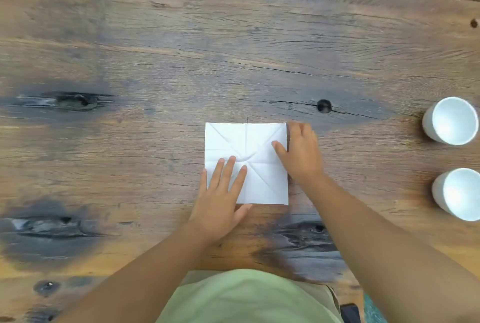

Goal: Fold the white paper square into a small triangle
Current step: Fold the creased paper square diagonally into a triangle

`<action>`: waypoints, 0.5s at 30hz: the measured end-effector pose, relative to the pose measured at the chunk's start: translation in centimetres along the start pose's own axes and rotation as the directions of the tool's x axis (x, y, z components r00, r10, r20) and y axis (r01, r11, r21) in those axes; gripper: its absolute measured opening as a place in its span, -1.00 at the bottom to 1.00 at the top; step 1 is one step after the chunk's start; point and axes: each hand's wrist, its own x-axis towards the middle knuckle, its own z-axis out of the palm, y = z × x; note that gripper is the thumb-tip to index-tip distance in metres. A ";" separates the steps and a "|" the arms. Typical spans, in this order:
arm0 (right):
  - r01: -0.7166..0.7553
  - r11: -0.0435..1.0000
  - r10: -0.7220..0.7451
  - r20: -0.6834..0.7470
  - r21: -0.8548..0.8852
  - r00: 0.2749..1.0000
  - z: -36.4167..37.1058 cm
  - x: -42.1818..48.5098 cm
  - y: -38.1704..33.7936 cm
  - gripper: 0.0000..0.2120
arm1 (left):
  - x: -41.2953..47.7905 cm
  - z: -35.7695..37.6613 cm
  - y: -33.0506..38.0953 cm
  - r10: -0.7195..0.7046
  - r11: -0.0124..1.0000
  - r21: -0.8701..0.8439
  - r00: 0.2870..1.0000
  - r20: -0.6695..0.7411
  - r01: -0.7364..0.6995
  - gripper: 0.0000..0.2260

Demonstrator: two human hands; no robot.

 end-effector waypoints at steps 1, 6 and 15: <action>-0.018 1.000 0.018 -0.026 0.015 0.999 0.0 0.7 0.1 -0.50 | 0.3 -0.1 0.2 0.022 1.000 0.013 1.000 0.011 -0.022 -0.29; -0.114 0.993 0.114 -0.012 0.039 0.993 -0.5 3.5 0.0 -0.63 | 1.6 0.8 0.0 0.089 0.995 0.043 0.996 0.007 -0.089 -0.30; -0.089 0.992 0.089 0.003 0.084 0.996 0.3 5.1 0.3 -0.89 | 1.7 2.1 -1.4 0.068 0.993 0.096 0.997 0.043 -0.072 -0.29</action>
